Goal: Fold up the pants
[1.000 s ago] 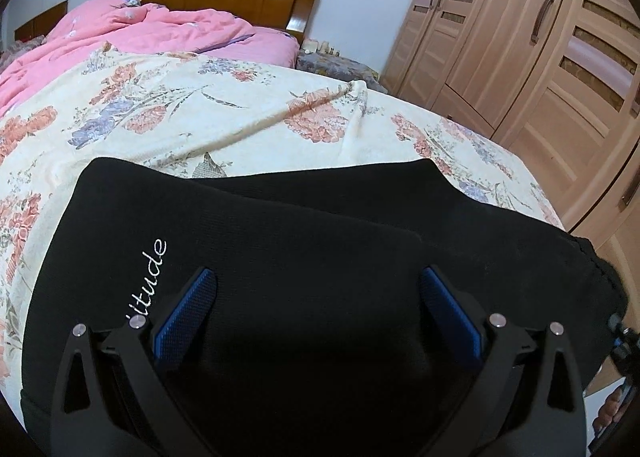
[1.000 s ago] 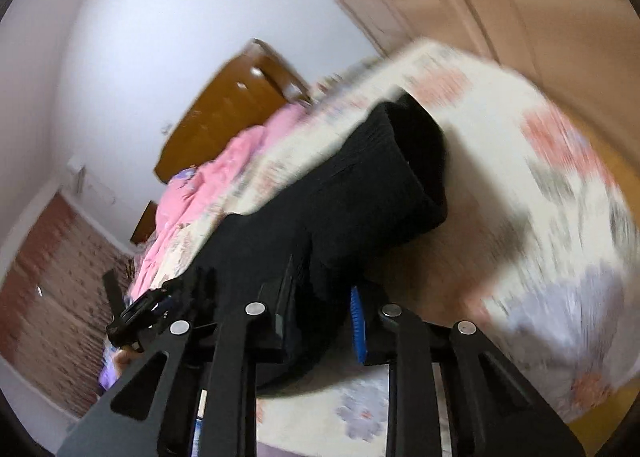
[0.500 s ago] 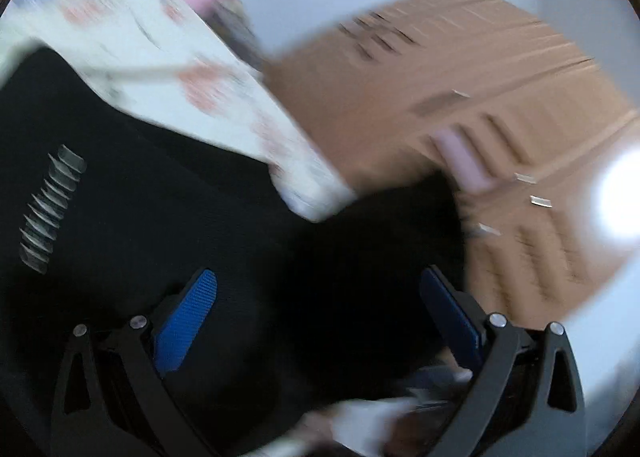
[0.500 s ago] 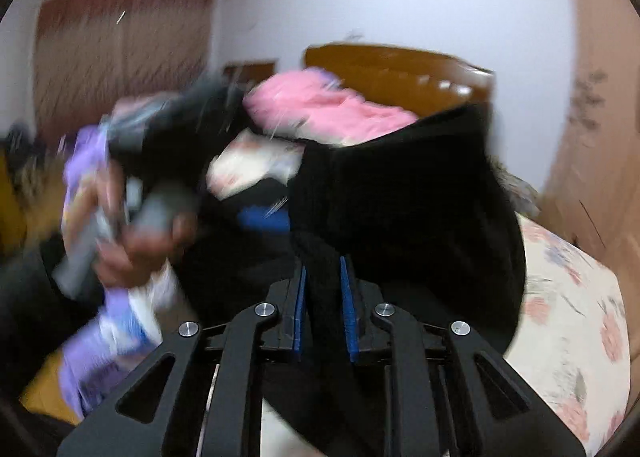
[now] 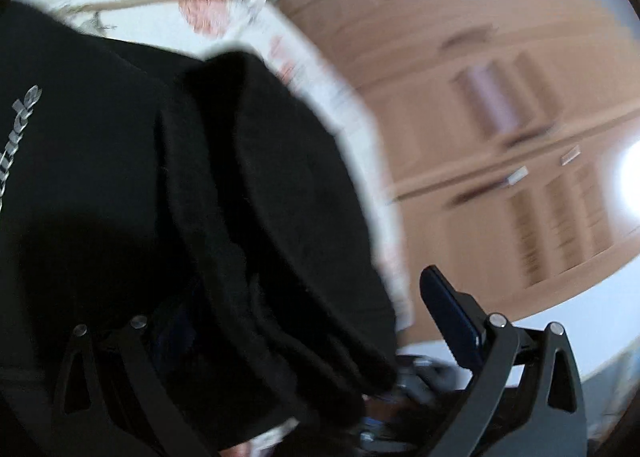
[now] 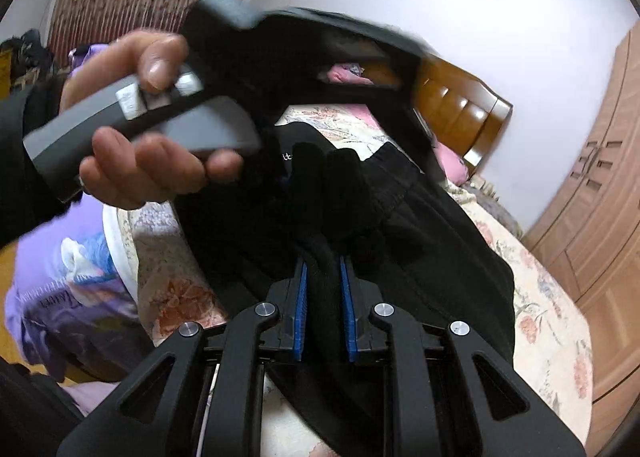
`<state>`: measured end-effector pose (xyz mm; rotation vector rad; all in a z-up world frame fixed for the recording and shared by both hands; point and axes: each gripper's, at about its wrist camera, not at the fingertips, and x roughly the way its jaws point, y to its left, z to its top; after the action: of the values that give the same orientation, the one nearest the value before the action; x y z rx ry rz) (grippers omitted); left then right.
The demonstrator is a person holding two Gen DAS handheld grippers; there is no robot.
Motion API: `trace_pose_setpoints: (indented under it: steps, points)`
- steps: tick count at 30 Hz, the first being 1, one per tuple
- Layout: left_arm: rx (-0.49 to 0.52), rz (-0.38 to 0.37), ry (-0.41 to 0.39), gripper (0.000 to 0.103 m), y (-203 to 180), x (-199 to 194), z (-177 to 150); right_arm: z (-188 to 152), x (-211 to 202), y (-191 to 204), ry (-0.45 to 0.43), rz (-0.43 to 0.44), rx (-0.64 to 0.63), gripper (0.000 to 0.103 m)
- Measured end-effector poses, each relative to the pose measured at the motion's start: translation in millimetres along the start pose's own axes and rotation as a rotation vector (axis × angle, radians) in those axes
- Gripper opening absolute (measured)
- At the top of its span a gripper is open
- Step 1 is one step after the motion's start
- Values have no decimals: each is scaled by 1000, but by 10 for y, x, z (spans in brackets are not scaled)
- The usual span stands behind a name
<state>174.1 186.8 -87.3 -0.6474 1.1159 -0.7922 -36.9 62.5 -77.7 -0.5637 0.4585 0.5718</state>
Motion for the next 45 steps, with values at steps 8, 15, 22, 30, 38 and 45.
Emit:
trace_pose_setpoints:
  steps: [8, 15, 22, 30, 38, 45]
  points:
    - [192, 371, -31, 43, -439, 131, 22, -223, -570, -243, -131, -48, 44, 94]
    - [206, 361, -68, 48, -482, 177, 40, -1078, -698, -837, 42, -91, 379, 95]
    - [191, 377, -95, 45, -463, 159, 44, -920, -527, -662, 48, -143, 265, 95]
    - [259, 250, -232, 22, -837, -184, -96, -835, -207, -666, 120, -272, 255, 95]
    - [269, 226, -509, 22, -931, -1511, -326, -477, -310, -438, 60, -325, 99, 95]
    - [-52, 350, -415, 25, 710, -1346, -635, -521, -27, -326, 144, -240, 94, 95]
